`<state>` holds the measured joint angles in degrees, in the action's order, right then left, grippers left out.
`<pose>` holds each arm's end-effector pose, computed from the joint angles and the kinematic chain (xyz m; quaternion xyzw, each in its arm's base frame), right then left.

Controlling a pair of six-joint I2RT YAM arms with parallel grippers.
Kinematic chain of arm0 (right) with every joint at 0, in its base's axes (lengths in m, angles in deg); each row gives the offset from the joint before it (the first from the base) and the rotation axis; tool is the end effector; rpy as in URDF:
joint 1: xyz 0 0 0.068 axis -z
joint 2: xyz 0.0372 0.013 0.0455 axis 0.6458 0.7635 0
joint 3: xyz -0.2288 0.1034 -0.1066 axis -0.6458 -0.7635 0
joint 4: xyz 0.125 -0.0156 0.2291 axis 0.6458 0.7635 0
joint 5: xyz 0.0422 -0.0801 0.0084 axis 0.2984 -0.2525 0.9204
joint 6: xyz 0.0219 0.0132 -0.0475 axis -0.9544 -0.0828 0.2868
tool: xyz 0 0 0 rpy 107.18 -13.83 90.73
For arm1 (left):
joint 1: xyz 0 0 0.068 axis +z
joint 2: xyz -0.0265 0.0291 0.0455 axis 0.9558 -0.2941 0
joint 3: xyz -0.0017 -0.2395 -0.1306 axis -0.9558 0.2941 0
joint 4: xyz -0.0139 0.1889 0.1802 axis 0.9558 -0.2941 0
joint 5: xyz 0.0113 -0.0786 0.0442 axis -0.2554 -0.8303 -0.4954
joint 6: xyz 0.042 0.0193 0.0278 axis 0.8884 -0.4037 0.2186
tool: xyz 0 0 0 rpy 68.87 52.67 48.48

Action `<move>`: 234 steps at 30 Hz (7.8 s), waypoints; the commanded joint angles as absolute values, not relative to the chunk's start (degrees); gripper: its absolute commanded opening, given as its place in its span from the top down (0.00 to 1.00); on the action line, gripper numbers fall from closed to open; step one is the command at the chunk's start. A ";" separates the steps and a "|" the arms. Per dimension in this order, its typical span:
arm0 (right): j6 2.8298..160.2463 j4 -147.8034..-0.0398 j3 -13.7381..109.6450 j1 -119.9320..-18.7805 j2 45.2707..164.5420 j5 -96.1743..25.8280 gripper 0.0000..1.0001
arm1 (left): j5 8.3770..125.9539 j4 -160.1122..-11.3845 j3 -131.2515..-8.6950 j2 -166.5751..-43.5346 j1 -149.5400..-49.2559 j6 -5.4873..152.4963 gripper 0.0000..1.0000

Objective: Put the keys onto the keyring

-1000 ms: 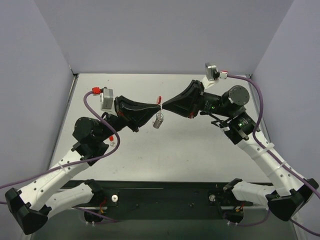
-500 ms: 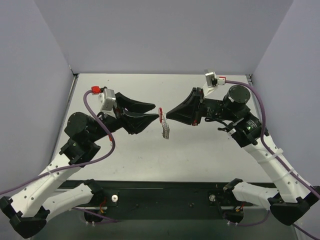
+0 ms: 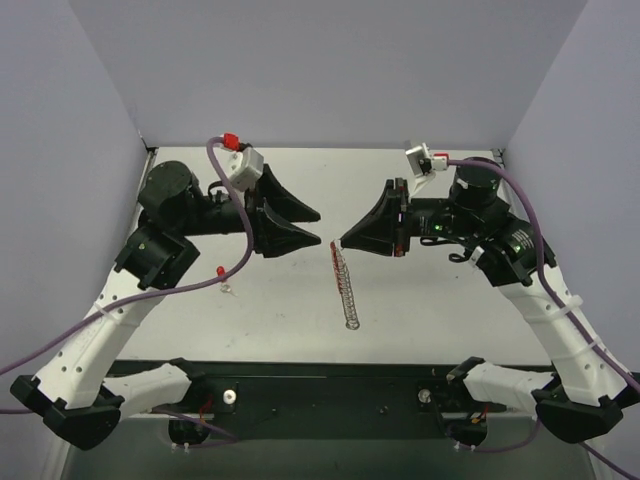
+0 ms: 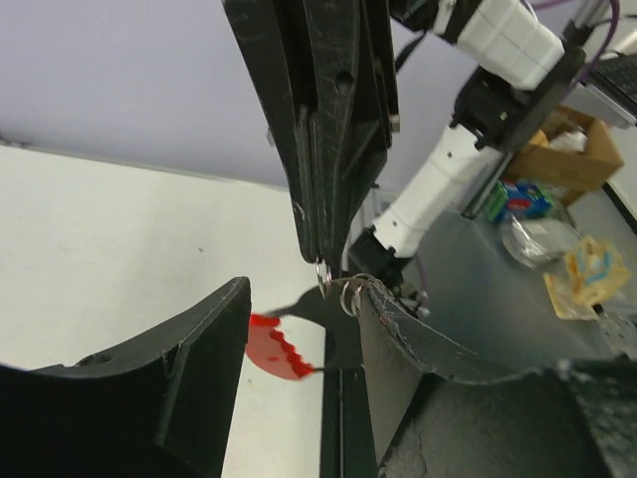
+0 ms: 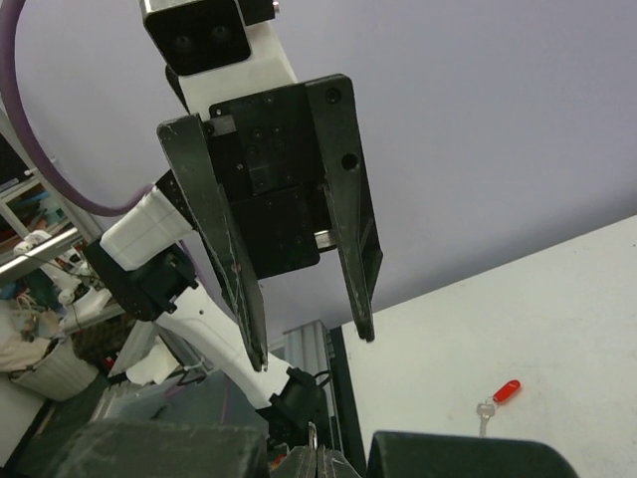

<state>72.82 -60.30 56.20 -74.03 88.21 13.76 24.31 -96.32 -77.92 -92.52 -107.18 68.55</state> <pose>0.1579 0.1416 0.4985 -0.4399 0.5302 0.5617 0.4581 0.1587 -0.1418 0.4930 0.4142 0.5297 -0.5475 0.4981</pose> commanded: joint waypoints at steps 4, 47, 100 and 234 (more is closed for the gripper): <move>78.15 -54.83 60.21 -73.98 89.83 16.60 1.00 | 11.36 -108.14 -81.74 -95.83 -107.09 73.39 0.41; 69.81 -72.14 47.82 -74.95 79.28 5.60 0.36 | 32.70 -82.59 -68.21 -89.95 -115.44 65.14 1.00; 58.29 -89.81 44.21 -75.03 83.24 13.00 1.00 | 33.06 -73.44 -65.66 -90.56 -115.35 58.89 1.00; 50.91 -109.94 35.34 -74.95 78.58 4.91 1.00 | 27.35 -46.98 -59.41 -95.30 -110.51 41.57 0.81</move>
<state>50.57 -102.70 34.97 -74.82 80.64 4.78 27.42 -46.68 -58.03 -95.25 -109.52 39.35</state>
